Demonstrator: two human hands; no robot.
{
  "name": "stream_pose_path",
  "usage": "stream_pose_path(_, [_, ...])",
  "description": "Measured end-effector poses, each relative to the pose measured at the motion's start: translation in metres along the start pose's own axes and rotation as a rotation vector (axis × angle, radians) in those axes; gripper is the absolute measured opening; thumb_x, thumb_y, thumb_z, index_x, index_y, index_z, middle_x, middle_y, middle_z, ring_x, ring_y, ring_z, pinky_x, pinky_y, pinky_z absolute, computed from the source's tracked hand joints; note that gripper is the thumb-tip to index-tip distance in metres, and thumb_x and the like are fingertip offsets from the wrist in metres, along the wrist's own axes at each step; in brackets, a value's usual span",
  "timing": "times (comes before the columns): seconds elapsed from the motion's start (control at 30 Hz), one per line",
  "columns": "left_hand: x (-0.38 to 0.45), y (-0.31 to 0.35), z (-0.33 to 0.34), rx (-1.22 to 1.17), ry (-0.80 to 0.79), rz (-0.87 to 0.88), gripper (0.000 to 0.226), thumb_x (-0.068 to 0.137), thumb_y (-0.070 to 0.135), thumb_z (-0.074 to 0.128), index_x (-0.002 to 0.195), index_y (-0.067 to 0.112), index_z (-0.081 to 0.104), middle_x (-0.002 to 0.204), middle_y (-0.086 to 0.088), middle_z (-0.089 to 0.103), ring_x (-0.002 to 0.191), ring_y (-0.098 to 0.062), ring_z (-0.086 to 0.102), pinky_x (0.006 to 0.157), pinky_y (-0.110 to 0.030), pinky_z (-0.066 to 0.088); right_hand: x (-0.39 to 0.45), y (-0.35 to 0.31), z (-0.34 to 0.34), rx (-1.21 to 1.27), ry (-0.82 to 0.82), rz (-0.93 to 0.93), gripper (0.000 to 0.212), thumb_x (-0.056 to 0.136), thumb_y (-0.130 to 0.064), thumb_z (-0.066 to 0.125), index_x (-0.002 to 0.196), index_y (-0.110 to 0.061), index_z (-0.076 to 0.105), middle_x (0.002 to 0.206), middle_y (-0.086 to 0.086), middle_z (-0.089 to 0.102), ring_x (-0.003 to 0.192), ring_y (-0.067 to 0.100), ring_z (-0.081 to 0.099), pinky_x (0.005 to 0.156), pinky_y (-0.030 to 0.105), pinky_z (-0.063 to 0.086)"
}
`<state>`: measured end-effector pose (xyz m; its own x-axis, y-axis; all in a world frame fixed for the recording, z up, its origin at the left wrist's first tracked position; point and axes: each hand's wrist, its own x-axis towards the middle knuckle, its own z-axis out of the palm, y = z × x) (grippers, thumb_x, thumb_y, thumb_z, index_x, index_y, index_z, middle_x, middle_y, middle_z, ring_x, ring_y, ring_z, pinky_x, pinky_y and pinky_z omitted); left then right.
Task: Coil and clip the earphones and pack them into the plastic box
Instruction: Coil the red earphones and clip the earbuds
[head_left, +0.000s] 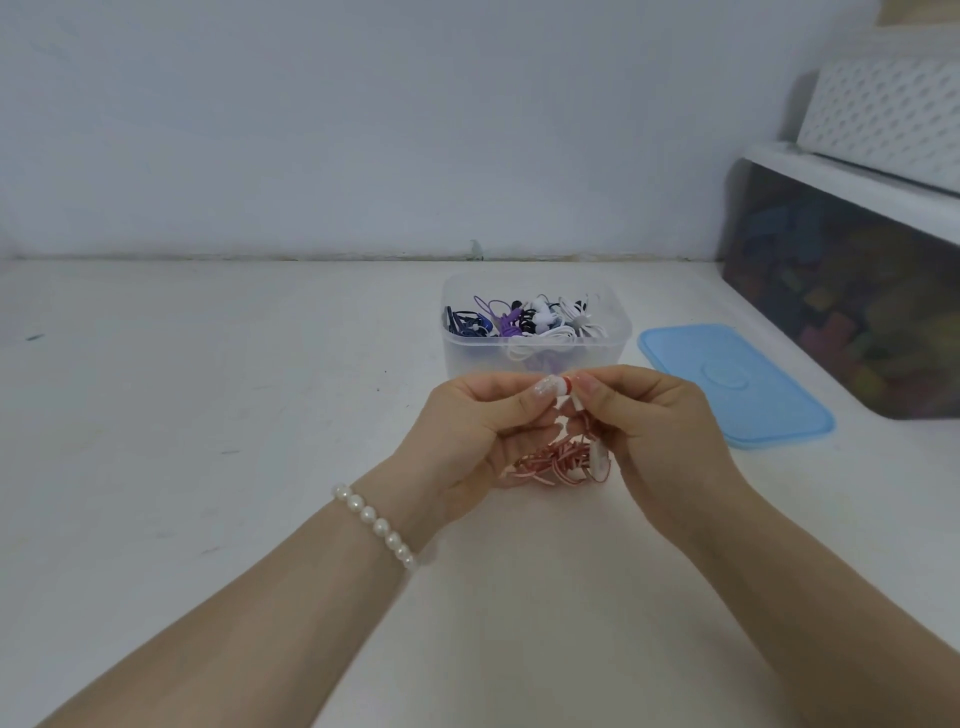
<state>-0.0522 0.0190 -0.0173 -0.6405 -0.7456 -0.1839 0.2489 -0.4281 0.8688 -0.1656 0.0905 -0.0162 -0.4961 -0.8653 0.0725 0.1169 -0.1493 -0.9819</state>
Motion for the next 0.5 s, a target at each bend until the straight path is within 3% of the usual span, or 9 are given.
stream_pose_path(0.07, [0.0004,-0.0006,-0.0013,0.018,0.004,-0.026,0.016,0.071,0.002,0.063,0.058,0.007,0.070,0.052,-0.003,0.062,0.047,-0.007,0.060,0.050,-0.019,0.054,-0.0011,-0.0027,0.0000,-0.066,-0.018,-0.027,0.009,0.066,-0.017,0.067,0.071,-0.011,0.072,0.058,0.003,0.066,0.052,0.014,0.057,0.048,0.023,0.046])
stream_pose_path(0.13, [0.0003,-0.0022,-0.0014,0.046,0.007,-0.024,0.009,0.065,0.005,0.065,0.058,0.008,0.070,0.052,-0.004,0.063,0.046,-0.007,0.060,0.050,-0.019,0.054,-0.0016,-0.0035,0.0001,-0.124,0.001,-0.065,0.010,0.075,-0.006,0.065,0.070,-0.012,0.071,0.054,0.000,0.064,0.048,0.010,0.055,0.043,0.020,0.043])
stream_pose_path(0.37, [-0.0010,-0.0041,-0.0024,0.141,0.037,0.109,0.007,0.074,-0.002,0.064,0.071,0.002,0.069,0.056,-0.006,0.067,0.050,-0.010,0.063,0.056,-0.022,0.056,-0.0022,0.0029,0.0036,-0.189,0.078,-0.116,0.013,0.077,0.000,0.065,0.070,-0.009,0.071,0.053,0.002,0.064,0.050,0.012,0.055,0.052,0.020,0.048])
stream_pose_path(0.5, [0.0002,-0.0049,-0.0050,0.147,0.045,0.106,0.007,0.076,-0.002,0.063,0.074,0.001,0.070,0.059,-0.008,0.068,0.053,-0.011,0.063,0.059,-0.023,0.057,-0.0015,0.0053,0.0040,-0.214,0.076,-0.097,0.014,0.078,-0.003,0.066,0.070,-0.012,0.071,0.055,0.002,0.066,0.055,0.017,0.058,0.056,0.026,0.051])
